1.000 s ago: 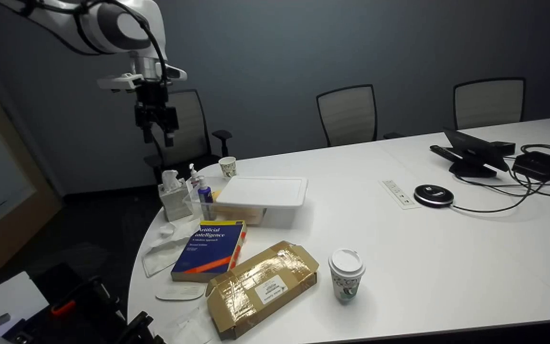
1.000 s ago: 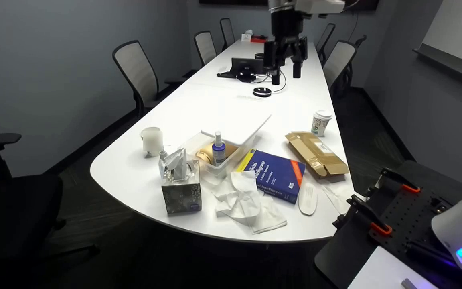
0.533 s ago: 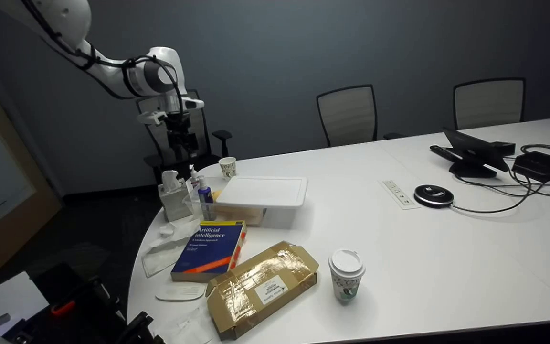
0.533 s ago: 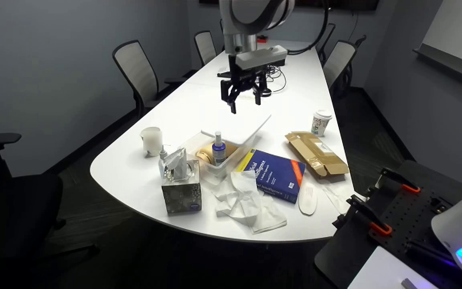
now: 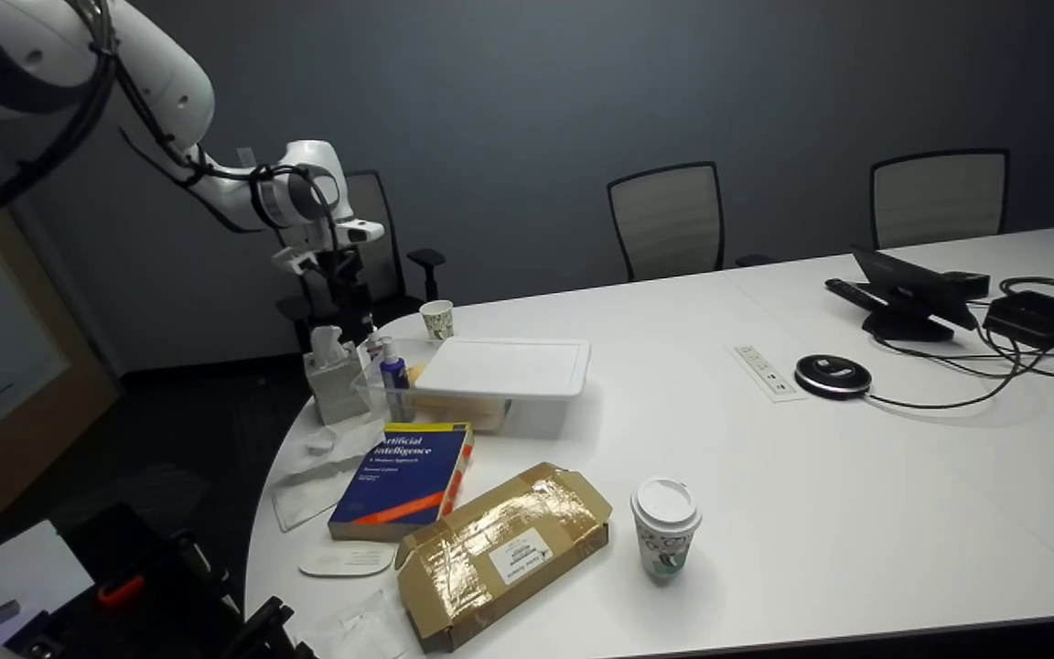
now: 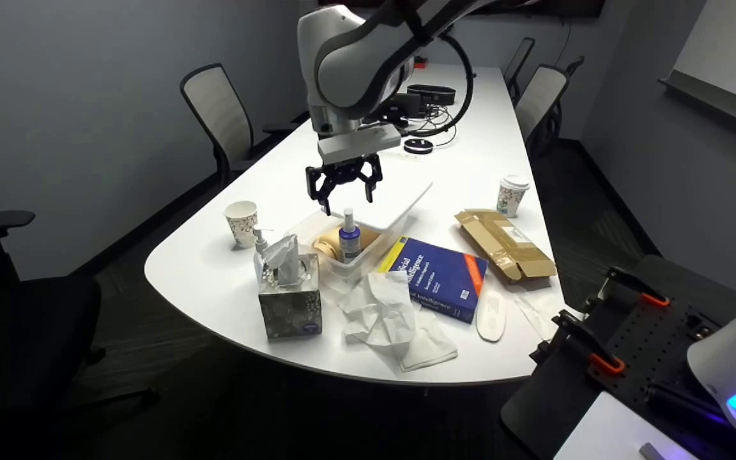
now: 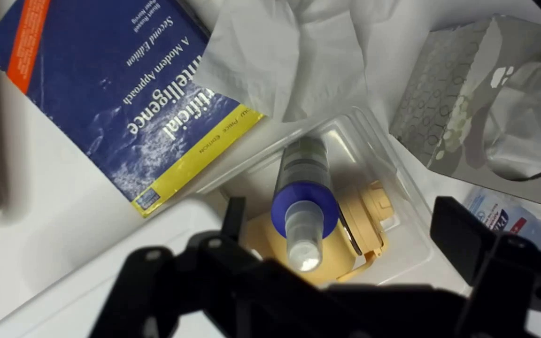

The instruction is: Take the blue bottle out of the clear container then place the white lid over the container.

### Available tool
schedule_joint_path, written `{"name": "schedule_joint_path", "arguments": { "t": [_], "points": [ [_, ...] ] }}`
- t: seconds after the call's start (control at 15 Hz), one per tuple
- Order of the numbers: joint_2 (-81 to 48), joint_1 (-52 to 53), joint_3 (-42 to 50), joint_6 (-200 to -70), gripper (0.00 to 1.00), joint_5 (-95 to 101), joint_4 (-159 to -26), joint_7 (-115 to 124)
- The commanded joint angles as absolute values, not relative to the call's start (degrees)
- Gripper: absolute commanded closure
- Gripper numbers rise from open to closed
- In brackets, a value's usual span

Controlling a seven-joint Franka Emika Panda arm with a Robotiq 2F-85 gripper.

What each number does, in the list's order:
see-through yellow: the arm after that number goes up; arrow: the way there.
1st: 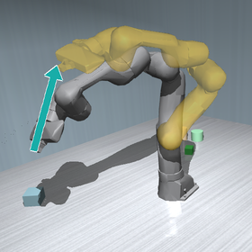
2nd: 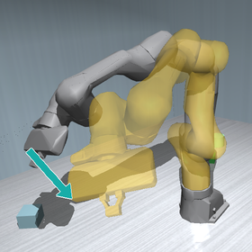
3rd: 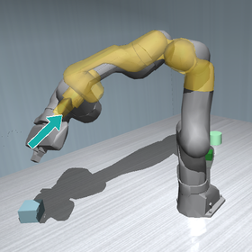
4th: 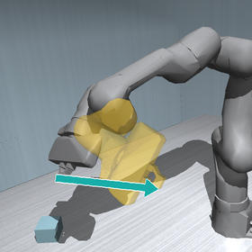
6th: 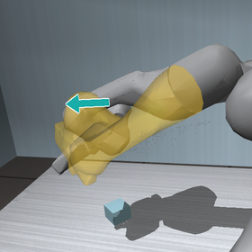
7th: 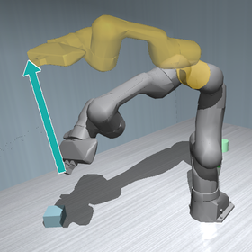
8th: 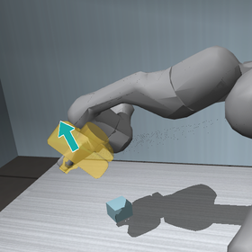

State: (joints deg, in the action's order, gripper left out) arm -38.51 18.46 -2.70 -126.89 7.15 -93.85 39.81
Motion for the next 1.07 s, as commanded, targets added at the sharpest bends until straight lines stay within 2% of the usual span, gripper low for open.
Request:
{"name": "schedule_joint_path", "arguments": {
  "t": [0.0, 0.87, 1.0],
  "points": [
    [-43.4, 20.3, -0.7, -128.5, 0.0, 7.0, -89.5, 42.9],
    [-50.6, 19.8, 2.0, -129.8, 0.0, 6.1, -83.5, 44.1],
    [-50.7, 19.4, 1.7, -130.0, 0.26, 5.8, -83.3, 43.3]
  ]
}}
